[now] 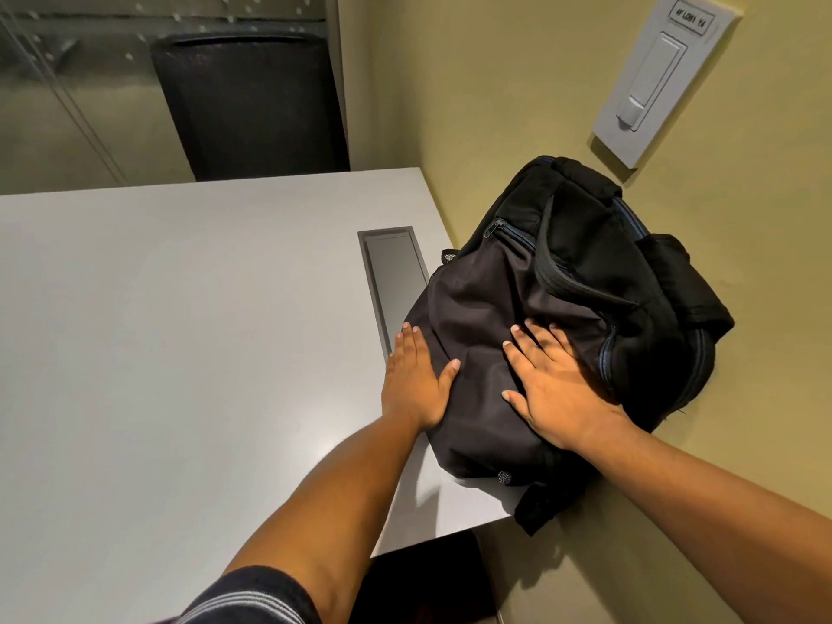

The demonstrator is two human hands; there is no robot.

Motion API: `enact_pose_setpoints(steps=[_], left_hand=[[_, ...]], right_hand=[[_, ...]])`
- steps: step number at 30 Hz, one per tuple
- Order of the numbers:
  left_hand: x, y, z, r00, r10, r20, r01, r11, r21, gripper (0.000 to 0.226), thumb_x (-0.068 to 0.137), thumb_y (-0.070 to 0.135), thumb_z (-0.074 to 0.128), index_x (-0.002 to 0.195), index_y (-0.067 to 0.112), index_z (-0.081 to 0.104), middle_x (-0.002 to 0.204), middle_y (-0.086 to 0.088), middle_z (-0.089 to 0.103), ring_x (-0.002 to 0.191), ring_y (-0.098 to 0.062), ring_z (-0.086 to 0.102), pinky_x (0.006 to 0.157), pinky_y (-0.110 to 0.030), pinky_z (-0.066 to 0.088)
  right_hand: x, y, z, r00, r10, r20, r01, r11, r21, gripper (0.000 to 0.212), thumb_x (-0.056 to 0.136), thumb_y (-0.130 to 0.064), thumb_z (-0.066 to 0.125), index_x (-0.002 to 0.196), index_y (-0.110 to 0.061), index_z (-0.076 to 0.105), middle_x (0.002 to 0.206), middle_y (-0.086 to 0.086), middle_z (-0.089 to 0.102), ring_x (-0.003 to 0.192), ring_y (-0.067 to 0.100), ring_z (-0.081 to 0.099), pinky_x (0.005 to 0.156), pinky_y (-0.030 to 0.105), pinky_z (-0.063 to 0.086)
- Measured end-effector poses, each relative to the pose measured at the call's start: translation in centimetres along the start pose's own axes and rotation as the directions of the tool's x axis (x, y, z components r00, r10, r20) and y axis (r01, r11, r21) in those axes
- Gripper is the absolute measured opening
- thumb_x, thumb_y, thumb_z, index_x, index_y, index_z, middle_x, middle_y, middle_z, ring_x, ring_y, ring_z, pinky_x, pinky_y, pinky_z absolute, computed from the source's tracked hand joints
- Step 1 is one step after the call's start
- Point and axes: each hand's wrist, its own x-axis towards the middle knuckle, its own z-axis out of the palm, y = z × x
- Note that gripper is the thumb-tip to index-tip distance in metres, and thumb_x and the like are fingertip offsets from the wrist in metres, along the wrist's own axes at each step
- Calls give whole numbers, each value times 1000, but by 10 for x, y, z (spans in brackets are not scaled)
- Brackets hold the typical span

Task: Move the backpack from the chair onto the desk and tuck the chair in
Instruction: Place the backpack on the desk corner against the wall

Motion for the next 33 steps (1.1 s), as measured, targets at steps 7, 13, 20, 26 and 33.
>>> enact_pose_setpoints(steps=[7,13,20,26,33], left_hand=[[-36,-5,-15,996,75,-53,-73,997,31,85,96,62,30,154,11,-5,163,-7,-3,149,-22,-5,121,-39,6],[-94,1,-22,993,92,-72,-83,990,109,84,96,64,26,153,14,-9,163,-4,-10,148,-19,-11,118,-34,-3],[-199,5,-14,994,37,-101,-17,982,189,84,95,67,21,152,16,-15,158,2,-23,141,-13,-23,112,-29,-10],[-330,4,-18,993,41,-108,-16,974,224,86,95,66,22,153,11,-10,161,-6,-15,148,-22,-11,116,-33,-3],[-459,-6,-28,994,80,-79,-55,957,286,97,84,75,3,152,8,-7,162,-11,-9,149,-23,-8,120,-37,2]], right_hand=[[-27,-10,-24,995,-16,96,13,999,37,77,96,-52,38,153,-11,7,163,6,3,148,25,-4,119,41,-5],[-79,-27,-33,998,-9,69,9,1000,2,78,92,-61,28,153,-15,11,162,2,12,149,20,4,119,36,-2],[-169,-52,-34,998,12,64,-14,999,33,89,78,-65,7,152,-17,20,160,2,18,148,20,10,119,40,6],[-273,-89,-43,1000,17,5,-17,995,96,84,84,-65,11,152,-18,17,161,1,15,149,21,6,119,40,3],[-381,-147,-43,1000,9,12,-12,981,196,89,80,-68,4,151,-17,21,160,2,20,148,20,10,118,39,5]])
